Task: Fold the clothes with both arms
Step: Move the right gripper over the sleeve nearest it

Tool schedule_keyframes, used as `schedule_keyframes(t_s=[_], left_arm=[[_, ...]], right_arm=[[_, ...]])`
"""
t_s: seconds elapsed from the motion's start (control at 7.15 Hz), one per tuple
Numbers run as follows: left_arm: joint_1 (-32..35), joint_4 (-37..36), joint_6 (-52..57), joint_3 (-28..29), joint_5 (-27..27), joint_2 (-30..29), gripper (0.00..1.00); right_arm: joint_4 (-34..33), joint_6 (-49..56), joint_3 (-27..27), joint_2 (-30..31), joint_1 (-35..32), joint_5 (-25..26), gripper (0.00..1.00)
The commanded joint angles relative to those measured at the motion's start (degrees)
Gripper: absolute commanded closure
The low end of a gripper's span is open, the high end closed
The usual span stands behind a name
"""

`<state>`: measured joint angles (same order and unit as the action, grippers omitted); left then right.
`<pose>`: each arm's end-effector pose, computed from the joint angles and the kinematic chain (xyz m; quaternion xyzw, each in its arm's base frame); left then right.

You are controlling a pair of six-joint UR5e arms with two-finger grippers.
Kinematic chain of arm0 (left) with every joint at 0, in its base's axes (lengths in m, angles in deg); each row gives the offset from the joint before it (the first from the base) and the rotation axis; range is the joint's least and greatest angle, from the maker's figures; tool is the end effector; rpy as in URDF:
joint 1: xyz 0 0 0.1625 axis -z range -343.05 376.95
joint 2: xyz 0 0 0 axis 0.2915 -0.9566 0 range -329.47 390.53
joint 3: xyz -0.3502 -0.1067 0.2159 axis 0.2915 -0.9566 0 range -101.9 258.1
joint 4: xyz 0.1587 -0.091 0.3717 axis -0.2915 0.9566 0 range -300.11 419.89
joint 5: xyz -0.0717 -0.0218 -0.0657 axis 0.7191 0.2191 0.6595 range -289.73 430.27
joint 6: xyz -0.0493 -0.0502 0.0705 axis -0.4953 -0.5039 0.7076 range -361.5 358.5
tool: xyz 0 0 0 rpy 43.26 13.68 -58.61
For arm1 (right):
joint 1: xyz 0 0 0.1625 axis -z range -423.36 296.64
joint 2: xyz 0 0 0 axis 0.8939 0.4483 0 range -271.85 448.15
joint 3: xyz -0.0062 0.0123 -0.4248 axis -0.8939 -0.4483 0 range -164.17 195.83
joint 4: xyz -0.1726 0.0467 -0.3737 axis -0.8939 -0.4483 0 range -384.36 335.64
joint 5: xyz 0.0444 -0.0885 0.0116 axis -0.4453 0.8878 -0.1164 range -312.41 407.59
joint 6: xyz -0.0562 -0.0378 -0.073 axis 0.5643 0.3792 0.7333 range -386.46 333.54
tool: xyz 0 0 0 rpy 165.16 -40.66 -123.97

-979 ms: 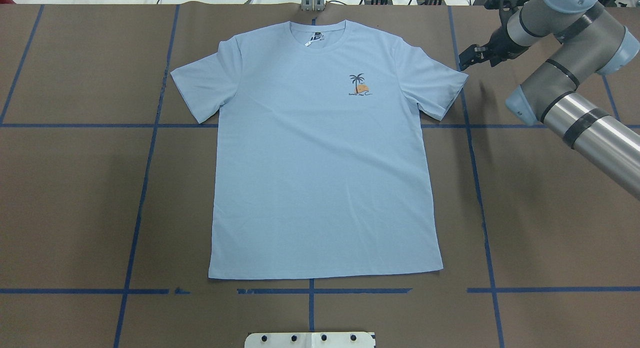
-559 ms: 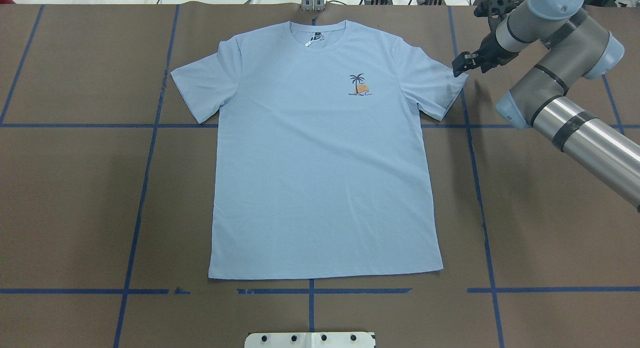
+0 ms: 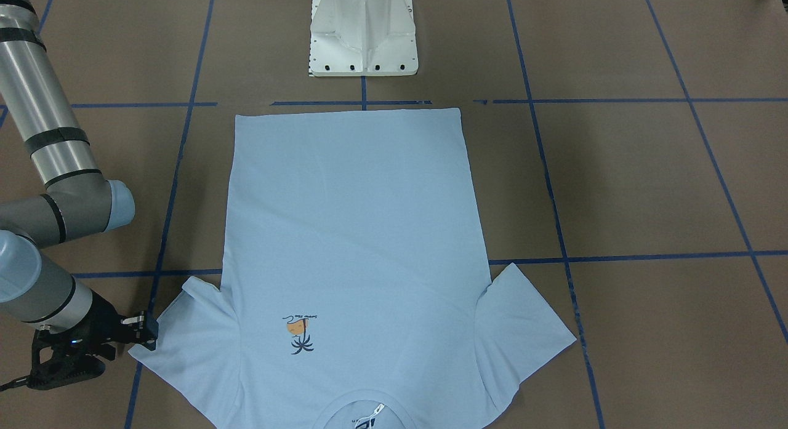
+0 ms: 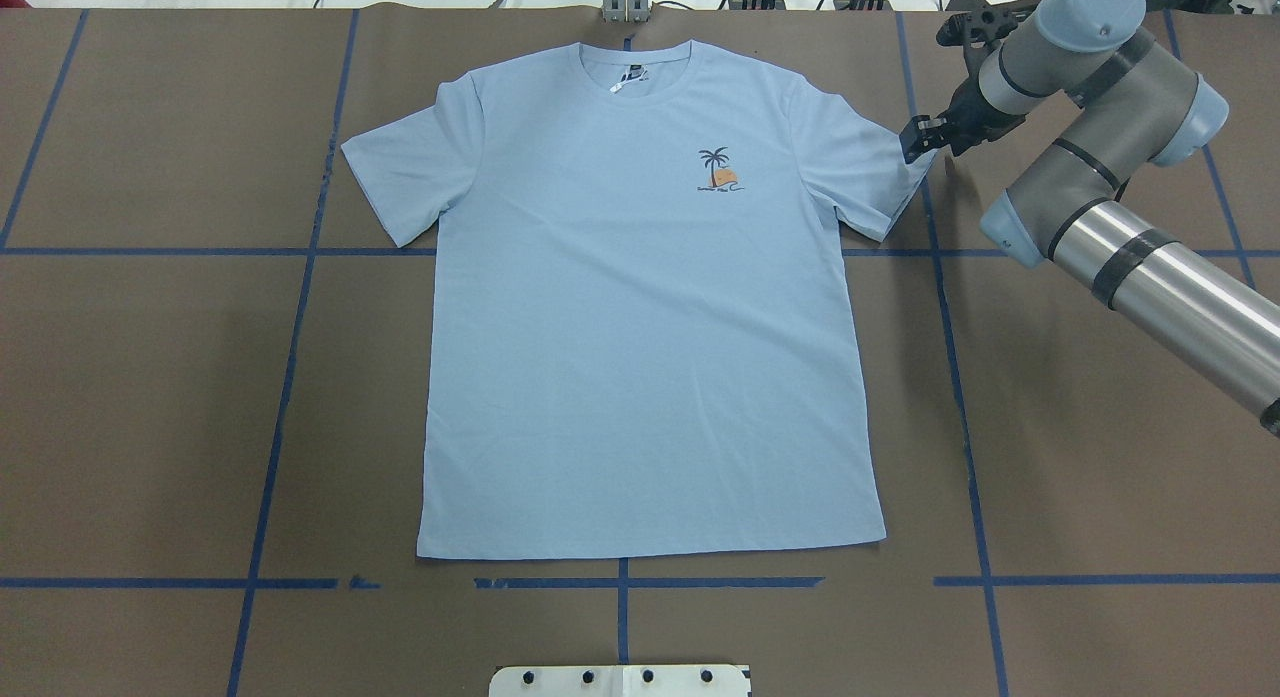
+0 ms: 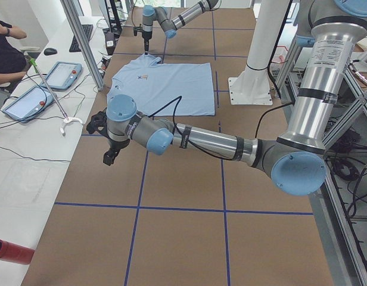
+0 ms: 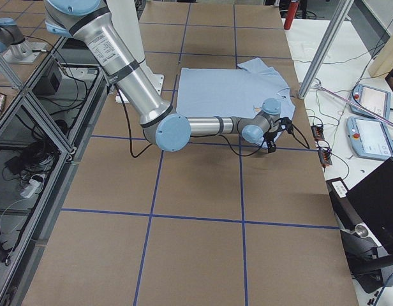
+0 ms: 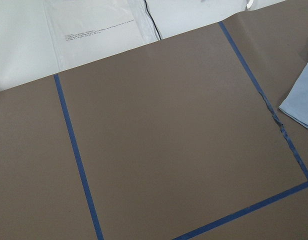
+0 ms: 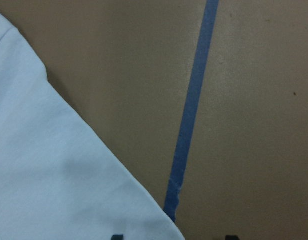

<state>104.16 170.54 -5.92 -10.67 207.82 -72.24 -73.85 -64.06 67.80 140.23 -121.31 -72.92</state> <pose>-0.0306 -0.6005 0.5023 0.2288 0.4026 0.0993 0.8808 -0.3464 -0.7092 0.4993 0.1325 -0.3929 -0.0470 0.9088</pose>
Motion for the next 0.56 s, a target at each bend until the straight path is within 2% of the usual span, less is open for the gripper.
schedule_keyframes(t_s=[0.0, 0.14, 0.28, 0.42], left_arm=[[0.2, -0.1, -0.1, 0.0, 0.0, -0.2, 0.00], [0.2, -0.1, -0.1, 0.0, 0.0, -0.2, 0.00], [0.3, -0.1, -0.1, 0.0, 0.0, -0.2, 0.00], [0.3, -0.2, -0.1, 0.0, 0.1, -0.2, 0.01]], right_arm=[[0.0, 0.0, -1.0, -0.7, 0.1, 0.0, 0.61], [-0.1, 0.0, -1.0, -0.8, 0.1, -0.1, 0.89], [-0.1, 0.0, -1.0, -1.2, 0.1, -0.1, 1.00], [-0.1, 0.0, -0.9, -1.4, 0.0, -0.2, 1.00]])
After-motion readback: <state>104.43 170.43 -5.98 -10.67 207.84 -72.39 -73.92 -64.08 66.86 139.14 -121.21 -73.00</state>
